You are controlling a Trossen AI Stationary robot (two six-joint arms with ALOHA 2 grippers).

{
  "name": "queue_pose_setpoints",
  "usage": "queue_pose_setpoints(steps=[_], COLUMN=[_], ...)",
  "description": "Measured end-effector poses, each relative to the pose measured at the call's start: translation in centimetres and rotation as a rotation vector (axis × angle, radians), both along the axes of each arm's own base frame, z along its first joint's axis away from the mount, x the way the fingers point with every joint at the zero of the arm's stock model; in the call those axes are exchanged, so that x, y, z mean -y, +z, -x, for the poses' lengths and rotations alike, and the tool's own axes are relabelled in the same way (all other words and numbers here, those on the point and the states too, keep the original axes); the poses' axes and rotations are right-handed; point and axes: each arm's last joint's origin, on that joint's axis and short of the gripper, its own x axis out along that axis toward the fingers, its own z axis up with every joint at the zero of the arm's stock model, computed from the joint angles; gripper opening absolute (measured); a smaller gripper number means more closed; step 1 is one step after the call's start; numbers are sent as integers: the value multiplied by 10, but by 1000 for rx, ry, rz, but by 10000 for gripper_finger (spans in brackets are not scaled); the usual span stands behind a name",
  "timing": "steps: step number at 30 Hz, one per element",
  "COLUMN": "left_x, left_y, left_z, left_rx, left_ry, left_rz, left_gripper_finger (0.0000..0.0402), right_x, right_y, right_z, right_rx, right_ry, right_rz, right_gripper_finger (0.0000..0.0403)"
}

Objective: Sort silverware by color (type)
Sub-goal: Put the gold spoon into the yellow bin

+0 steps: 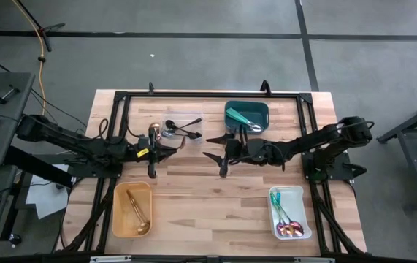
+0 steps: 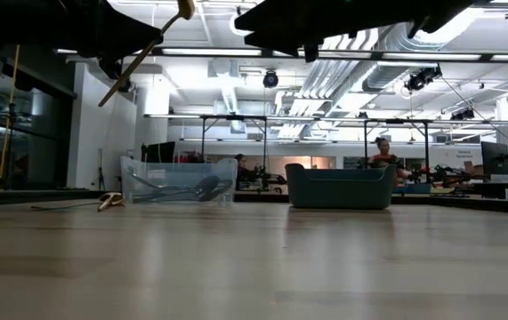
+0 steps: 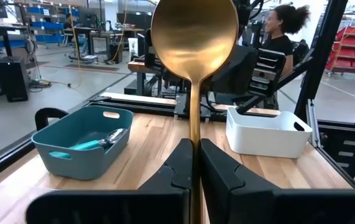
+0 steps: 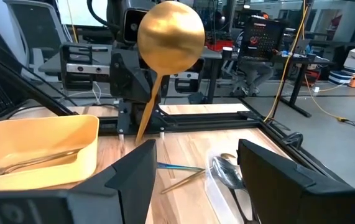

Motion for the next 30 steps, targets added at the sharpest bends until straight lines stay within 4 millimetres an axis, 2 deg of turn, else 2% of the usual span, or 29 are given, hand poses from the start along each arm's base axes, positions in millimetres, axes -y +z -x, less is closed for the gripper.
queue_pose_setpoints(steps=[7,10,14,19,23,26,30], left_x=[0,6,22,51,72,89,111], left_y=[0,4,16,23,34,39,30], left_z=[0,1,3,8,16,23,33], left_rx=[-1,34,87,-78,-319,-414,-491], left_ry=[-17,-162,-395,-634,-701,-774,-882], left_rz=[-11,-52,-161,-268,-212,-170,-176], left_gripper_finger=[6,6,6,6,6,6,6], right_x=[0,0,0,0,0,0,0], right_y=[-2,-3,-6,-10,-11,-11,-11], right_z=[0,0,0,1,1,1,1], right_rx=[-19,-34,-57,-97,-104,-100,-96], right_ry=[0,0,-1,-4,-5,-7,-10], right_rz=[3,4,3,-15,-21,-38,-68], right_gripper_finger=[222,222,222,222,222,222,222])
